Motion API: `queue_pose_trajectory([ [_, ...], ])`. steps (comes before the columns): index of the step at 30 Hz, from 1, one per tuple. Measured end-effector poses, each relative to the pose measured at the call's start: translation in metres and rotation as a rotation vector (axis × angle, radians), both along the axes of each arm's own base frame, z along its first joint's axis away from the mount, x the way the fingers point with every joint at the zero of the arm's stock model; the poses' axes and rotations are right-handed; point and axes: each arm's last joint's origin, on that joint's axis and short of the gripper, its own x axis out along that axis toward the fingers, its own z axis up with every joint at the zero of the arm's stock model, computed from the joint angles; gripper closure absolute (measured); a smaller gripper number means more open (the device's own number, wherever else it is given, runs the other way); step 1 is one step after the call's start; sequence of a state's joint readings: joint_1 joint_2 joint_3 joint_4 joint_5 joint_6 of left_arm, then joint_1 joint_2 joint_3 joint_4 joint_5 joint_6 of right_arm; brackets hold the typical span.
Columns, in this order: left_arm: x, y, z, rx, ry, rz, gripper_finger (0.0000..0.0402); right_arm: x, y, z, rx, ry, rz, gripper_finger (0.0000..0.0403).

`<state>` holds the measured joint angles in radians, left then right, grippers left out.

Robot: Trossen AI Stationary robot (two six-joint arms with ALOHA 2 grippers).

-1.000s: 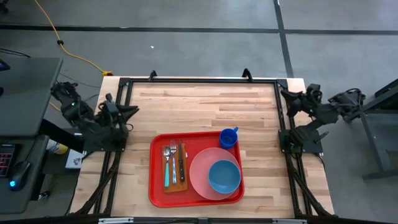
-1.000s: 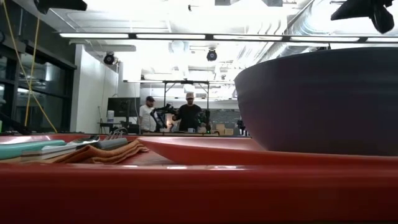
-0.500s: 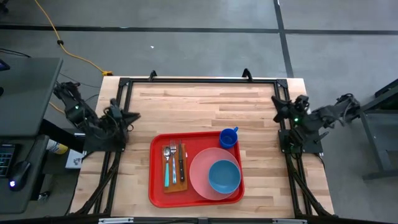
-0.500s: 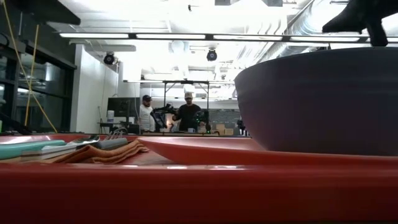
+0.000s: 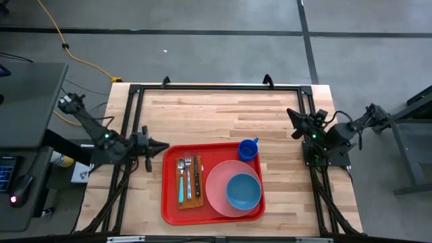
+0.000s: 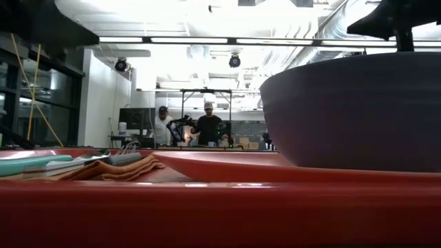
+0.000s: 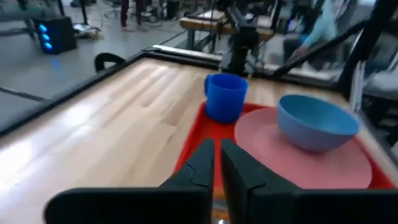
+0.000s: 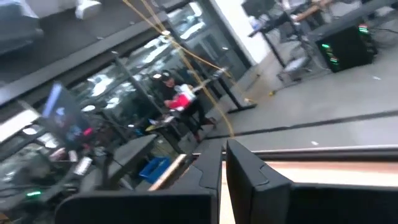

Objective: Set up tray
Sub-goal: Return to Home Position

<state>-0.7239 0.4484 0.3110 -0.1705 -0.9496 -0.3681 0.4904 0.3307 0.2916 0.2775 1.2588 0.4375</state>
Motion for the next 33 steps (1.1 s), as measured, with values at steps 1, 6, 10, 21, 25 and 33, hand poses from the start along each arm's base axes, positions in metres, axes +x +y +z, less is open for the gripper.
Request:
queue_pose_trajectory([
  [1,0.002,0.002,-0.007,-0.026,-0.024,-0.007,0.0352,0.0,0.0,-0.001,-0.013,-0.013,0.015,0.0403],
  [6,0.007,0.018,-0.031,-0.069,-0.165,0.019,0.0388,-0.001,0.0,-0.005,-0.105,-0.104,0.082,0.0403],
  [10,0.009,0.033,-0.03,-0.047,-0.237,0.015,0.0387,-0.005,-0.002,-0.008,-0.223,-0.207,0.144,0.0403],
  [21,0.012,0.072,-0.026,0.082,-0.256,-0.043,0.0338,-0.004,-0.006,-0.032,-0.333,-0.224,0.167,0.0403],
  [25,0.011,0.08,-0.03,0.105,-0.208,-0.022,0.0363,-0.003,-0.006,-0.033,-0.384,-0.191,0.162,0.0403],
  [33,0.009,0.086,-0.031,0.135,-0.186,0.021,0.0381,-0.003,-0.006,-0.034,-0.426,-0.127,0.13,0.0403],
])
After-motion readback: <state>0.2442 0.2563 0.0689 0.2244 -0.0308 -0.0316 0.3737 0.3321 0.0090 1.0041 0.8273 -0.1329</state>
